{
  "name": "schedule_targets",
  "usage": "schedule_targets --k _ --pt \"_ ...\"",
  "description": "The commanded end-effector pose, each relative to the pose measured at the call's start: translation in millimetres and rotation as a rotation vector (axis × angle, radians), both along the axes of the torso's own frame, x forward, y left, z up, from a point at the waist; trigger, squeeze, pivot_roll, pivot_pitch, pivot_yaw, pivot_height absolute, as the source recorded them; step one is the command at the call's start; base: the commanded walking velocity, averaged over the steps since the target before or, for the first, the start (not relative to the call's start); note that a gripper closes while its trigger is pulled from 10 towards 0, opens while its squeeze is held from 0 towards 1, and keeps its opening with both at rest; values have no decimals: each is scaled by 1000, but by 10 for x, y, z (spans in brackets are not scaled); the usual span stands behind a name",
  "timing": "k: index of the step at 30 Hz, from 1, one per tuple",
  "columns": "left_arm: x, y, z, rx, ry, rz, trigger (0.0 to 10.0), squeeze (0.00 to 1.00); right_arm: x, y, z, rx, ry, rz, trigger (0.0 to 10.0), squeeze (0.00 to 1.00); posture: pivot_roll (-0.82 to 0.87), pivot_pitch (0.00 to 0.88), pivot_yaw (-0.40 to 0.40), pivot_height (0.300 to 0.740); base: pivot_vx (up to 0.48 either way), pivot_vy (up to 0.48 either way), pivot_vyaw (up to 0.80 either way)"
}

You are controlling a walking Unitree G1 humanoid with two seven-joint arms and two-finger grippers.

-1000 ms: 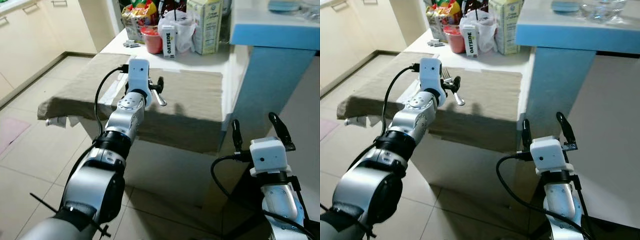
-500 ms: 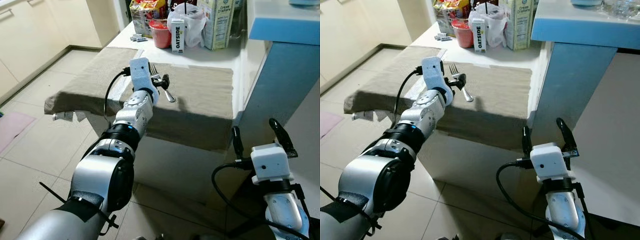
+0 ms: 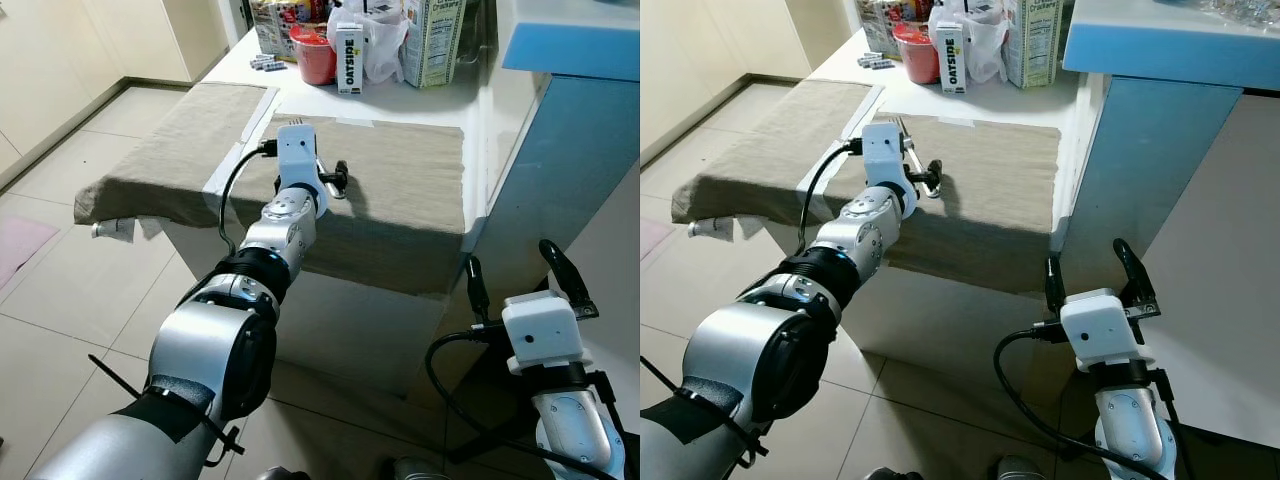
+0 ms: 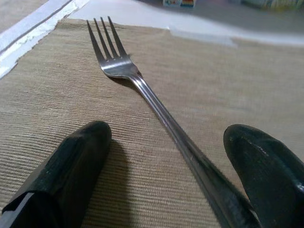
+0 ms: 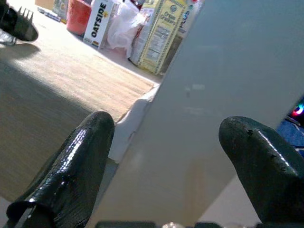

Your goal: Setting the table

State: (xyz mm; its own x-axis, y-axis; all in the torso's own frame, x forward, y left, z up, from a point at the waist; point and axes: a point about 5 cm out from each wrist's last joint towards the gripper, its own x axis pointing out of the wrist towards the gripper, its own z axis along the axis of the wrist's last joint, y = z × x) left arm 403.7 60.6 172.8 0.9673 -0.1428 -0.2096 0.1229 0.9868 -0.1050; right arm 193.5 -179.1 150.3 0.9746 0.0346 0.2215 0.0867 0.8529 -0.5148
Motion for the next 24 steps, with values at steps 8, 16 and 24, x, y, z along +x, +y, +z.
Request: schedule_targets --k 8,16,24 --pt "-57 32 -211 92 131 13 10000 0 -16 34 -1 -4 21 11 10000 0 -290 121 122 740 0 0 0" --pt "-140 1 -396 5 275 -19 0 0 -9 36 -7 -8 34 13 10000 0 -286 125 119 740 0 0 0" --pt "-201 -43 -499 -91 357 -55 0 0 3 38 -19 -9 42 14 10000 0 -278 124 118 740 0 0 0"
